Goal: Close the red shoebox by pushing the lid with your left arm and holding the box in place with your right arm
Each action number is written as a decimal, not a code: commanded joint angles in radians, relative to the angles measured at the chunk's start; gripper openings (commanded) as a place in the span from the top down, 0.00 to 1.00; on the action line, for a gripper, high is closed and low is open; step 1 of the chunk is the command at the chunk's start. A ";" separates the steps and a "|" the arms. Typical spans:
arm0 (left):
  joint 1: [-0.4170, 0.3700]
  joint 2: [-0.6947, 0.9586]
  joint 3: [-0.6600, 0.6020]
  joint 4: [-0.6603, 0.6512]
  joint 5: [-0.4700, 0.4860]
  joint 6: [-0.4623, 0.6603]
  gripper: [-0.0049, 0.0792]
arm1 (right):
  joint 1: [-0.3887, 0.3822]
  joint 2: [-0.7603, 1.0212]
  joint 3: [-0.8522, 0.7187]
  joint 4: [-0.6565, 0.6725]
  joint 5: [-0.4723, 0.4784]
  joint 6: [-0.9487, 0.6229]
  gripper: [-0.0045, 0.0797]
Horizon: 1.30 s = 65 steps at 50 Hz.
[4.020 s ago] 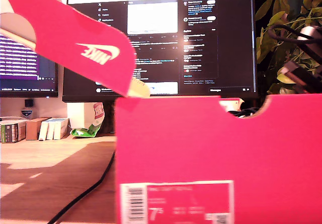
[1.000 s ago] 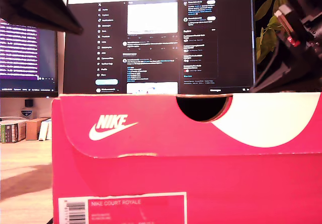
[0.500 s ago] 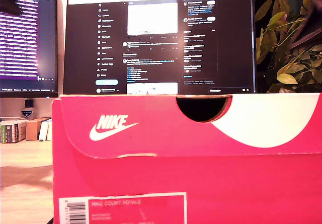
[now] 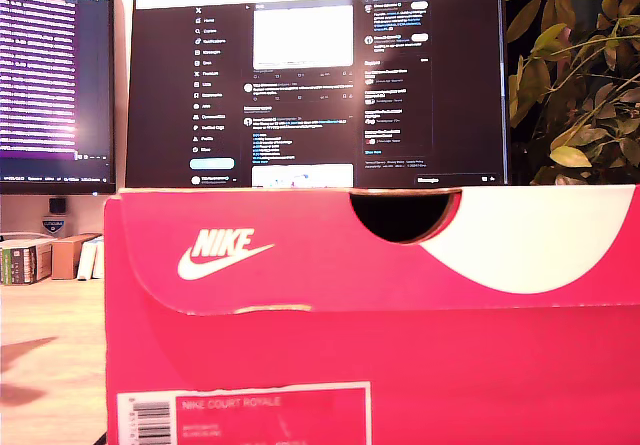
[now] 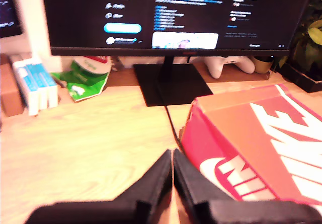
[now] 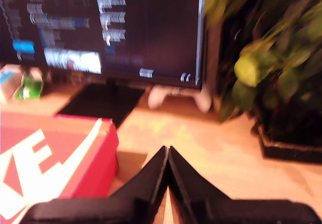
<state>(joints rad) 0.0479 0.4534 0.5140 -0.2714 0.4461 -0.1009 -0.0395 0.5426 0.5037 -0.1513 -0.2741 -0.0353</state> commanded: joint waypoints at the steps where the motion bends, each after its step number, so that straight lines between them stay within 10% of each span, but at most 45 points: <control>1: 0.011 -0.016 -0.042 0.002 0.010 0.002 0.96 | -0.004 -0.027 -0.050 0.005 0.017 0.028 0.96; 65: -0.018 -0.451 -0.427 0.046 -0.141 -0.135 0.96 | 0.020 -0.541 -0.307 -0.229 0.151 0.171 0.96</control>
<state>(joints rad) 0.0330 0.0189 0.1120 -0.2276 0.3088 -0.2329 -0.0326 0.0082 0.2188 -0.3893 -0.1230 0.1341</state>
